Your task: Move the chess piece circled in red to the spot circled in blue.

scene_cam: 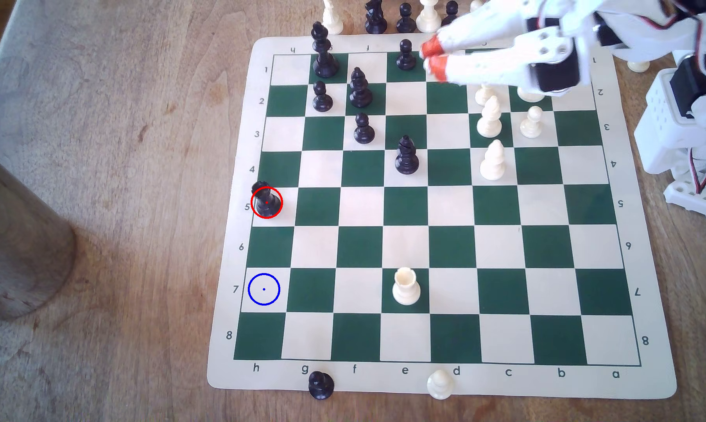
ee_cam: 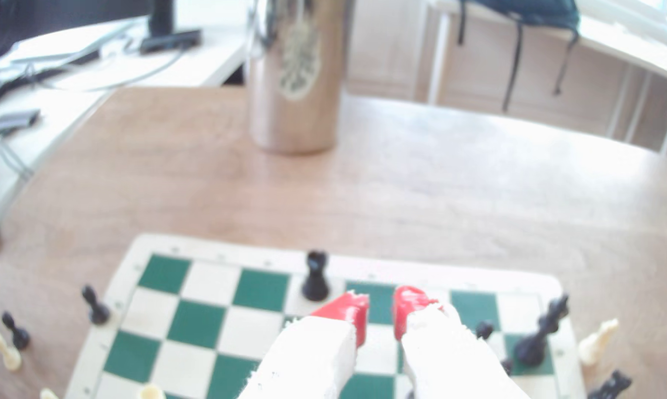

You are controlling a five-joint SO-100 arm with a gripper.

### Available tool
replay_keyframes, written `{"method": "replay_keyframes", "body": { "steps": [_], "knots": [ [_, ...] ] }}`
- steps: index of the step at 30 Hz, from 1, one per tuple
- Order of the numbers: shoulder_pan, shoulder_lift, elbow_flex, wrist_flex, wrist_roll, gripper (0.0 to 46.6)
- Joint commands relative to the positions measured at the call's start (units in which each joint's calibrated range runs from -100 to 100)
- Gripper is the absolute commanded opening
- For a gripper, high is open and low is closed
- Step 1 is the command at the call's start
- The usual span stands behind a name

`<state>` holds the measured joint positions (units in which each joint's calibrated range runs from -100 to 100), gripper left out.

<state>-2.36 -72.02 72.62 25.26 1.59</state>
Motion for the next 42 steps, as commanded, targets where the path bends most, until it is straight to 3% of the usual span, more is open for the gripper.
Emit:
{"method": "replay_keyframes", "body": {
  "steps": [1,4,7,11,23,32,42],
  "knots": [
    [-0.1,14.63,-15.14,-1.1,-1.71,7.3],
    [-0.1,20.91,-20.94,-1.02,-2.64,9.1],
    [-0.1,27.53,-25.38,-4.21,-4.49,16.1],
    [-0.73,37.13,-30.1,-7.65,-5.42,20.3],
    [-2.14,64.63,-46.78,-10.68,-5.86,20.9],
    [-1.82,73.12,-51.04,-13.38,-6.15,22.7],
    [-1.51,80.59,-57.48,-14.04,-6.3,21.3]
  ]
}}
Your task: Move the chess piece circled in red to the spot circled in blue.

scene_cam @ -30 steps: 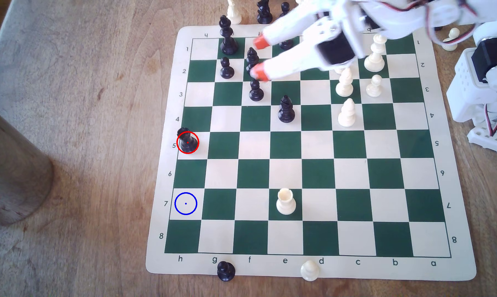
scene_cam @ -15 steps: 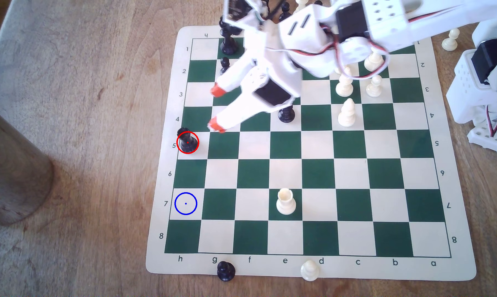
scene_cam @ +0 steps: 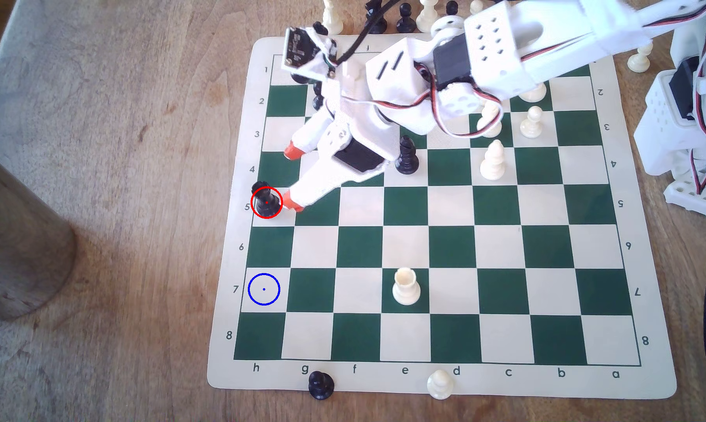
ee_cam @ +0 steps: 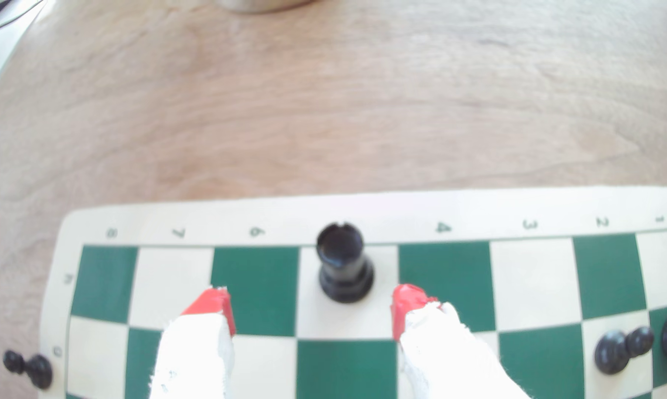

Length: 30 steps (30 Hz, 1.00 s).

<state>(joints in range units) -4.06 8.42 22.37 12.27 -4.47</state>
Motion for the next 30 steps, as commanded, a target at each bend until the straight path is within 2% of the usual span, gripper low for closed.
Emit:
{"method": "replay_keyframes", "body": {
  "steps": [1,13,30],
  "knots": [
    [0.03,0.58,-7.68,-1.05,-0.24,21.0],
    [-0.28,9.58,-17.83,-0.31,-0.24,19.9],
    [-0.36,14.24,-21.64,-0.56,-0.24,18.8]
  ]
}}
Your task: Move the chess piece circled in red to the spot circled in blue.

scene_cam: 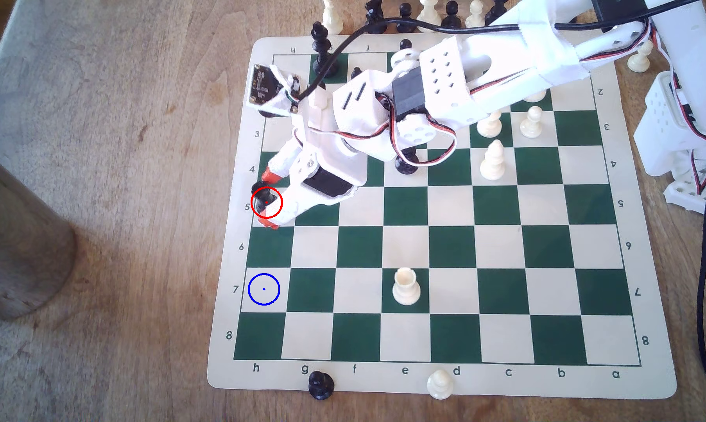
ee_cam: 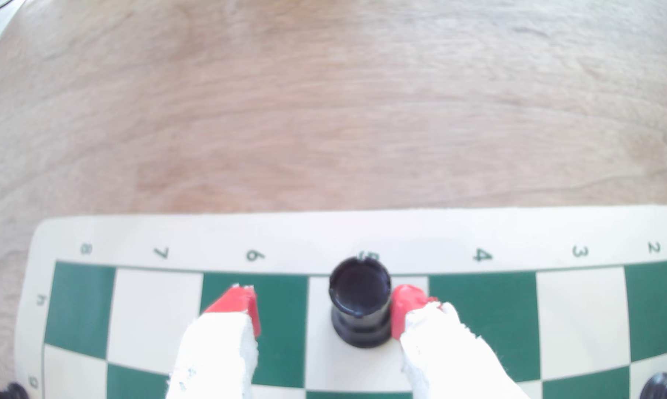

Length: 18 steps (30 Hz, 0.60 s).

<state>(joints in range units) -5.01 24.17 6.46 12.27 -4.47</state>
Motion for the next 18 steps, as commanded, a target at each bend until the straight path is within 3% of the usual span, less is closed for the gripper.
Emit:
{"method": "replay_keyframes", "body": {
  "steps": [1,7,10,12,13,18],
  "knots": [
    [0.67,-1.34,-5.92,-0.56,-0.2,18.8],
    [1.14,0.19,-6.55,-0.97,-0.05,18.6],
    [1.38,0.87,-7.28,-0.97,0.05,16.3],
    [1.53,1.29,-7.82,-0.97,0.0,11.3],
    [1.53,1.46,-8.46,-1.05,-0.2,5.6],
    [1.06,1.72,-9.36,-0.31,-0.29,0.3]
  ]
}}
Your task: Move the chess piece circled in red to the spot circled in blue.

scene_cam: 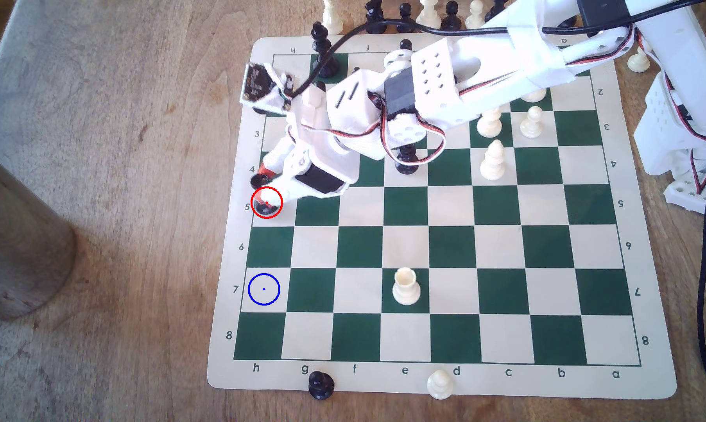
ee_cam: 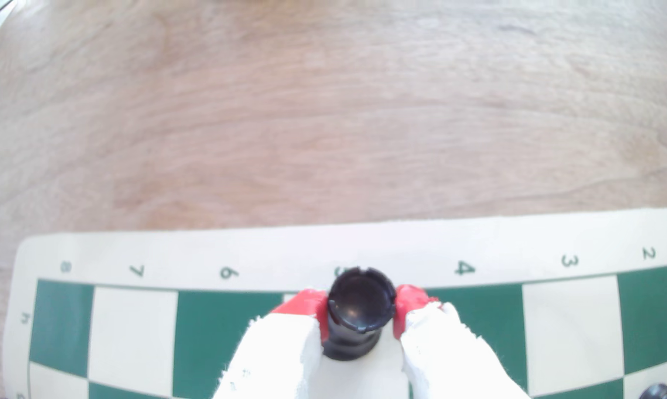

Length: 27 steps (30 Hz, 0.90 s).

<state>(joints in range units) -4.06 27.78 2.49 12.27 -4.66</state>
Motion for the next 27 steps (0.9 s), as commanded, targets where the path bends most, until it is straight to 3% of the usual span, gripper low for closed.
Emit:
{"method": "replay_keyframes", "body": {
  "steps": [1,14,27],
  "knots": [
    [0.11,-1.8,-5.39,-0.15,-0.1,0.3],
    [-0.52,-11.05,-3.66,3.21,-1.56,0.3],
    [-6.15,-12.67,-6.57,6.24,-1.81,0.3]
  ]
}}
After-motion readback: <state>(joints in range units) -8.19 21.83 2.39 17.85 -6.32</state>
